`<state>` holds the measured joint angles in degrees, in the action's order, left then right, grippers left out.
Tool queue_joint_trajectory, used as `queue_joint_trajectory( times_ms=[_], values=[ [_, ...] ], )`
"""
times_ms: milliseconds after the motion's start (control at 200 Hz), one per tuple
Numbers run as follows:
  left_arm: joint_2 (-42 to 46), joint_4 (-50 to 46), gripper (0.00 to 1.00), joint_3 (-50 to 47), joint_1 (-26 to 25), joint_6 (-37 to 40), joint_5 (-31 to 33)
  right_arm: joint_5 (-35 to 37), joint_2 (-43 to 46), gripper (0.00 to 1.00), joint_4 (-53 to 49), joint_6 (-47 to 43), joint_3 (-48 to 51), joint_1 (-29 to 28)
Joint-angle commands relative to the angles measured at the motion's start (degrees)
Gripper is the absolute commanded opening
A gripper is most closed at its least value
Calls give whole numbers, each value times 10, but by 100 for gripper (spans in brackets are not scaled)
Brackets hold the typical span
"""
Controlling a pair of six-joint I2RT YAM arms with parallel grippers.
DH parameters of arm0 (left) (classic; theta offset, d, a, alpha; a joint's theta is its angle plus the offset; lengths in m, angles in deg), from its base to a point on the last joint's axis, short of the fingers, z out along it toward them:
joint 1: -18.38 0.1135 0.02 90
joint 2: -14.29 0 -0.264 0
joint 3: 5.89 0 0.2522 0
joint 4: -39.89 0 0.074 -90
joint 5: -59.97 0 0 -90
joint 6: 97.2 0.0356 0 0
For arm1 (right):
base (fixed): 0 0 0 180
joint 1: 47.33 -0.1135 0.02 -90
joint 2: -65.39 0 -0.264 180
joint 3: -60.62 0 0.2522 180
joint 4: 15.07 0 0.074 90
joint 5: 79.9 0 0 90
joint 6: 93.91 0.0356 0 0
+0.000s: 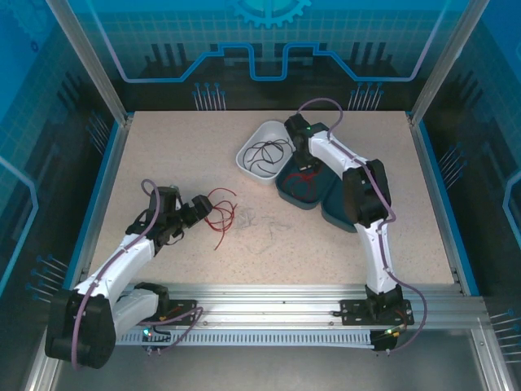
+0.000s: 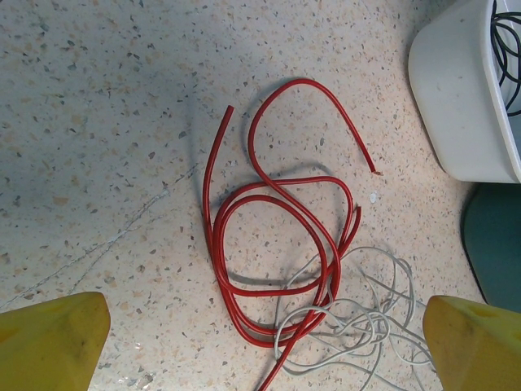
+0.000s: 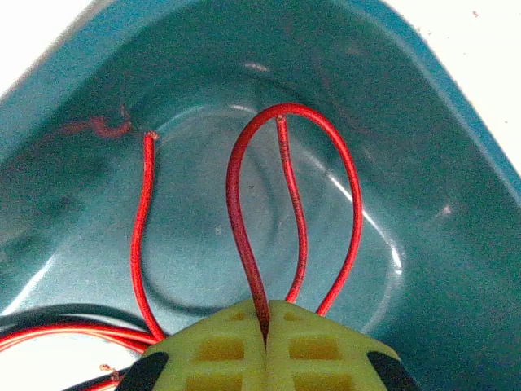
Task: Untangle the cables
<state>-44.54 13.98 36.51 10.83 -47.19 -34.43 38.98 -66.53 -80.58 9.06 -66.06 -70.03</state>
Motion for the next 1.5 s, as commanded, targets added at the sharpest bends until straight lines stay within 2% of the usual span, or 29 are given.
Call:
queue_joint_trajectory(
  times_ms=[0,310,445,715,806,871,1006,1216,1496],
  values=[
    [4,-2,99,-10,7,9,-9,-15,0,8,-28,-5,-17,7],
    [6,-3,99,-3,7,14,-8,-15,102,42,-16,-10,37,-8],
    [6,-12,99,9,7,16,-5,-13,147,49,-15,4,59,-13],
    [8,-20,99,16,7,20,-9,-33,261,51,15,26,129,-55],
    [8,-15,99,13,7,15,-13,-45,304,51,46,40,171,-87],
    [6,-7,99,9,7,9,-18,-69,331,48,78,54,210,-116],
    [-4,1,99,6,7,-1,-24,-88,355,49,134,89,266,-185],
    [-26,-14,99,11,7,-23,-1,-144,312,51,177,136,275,-251],
    [1,-81,99,12,10,-45,90,-150,169,44,100,146,131,-302]
  ],
)
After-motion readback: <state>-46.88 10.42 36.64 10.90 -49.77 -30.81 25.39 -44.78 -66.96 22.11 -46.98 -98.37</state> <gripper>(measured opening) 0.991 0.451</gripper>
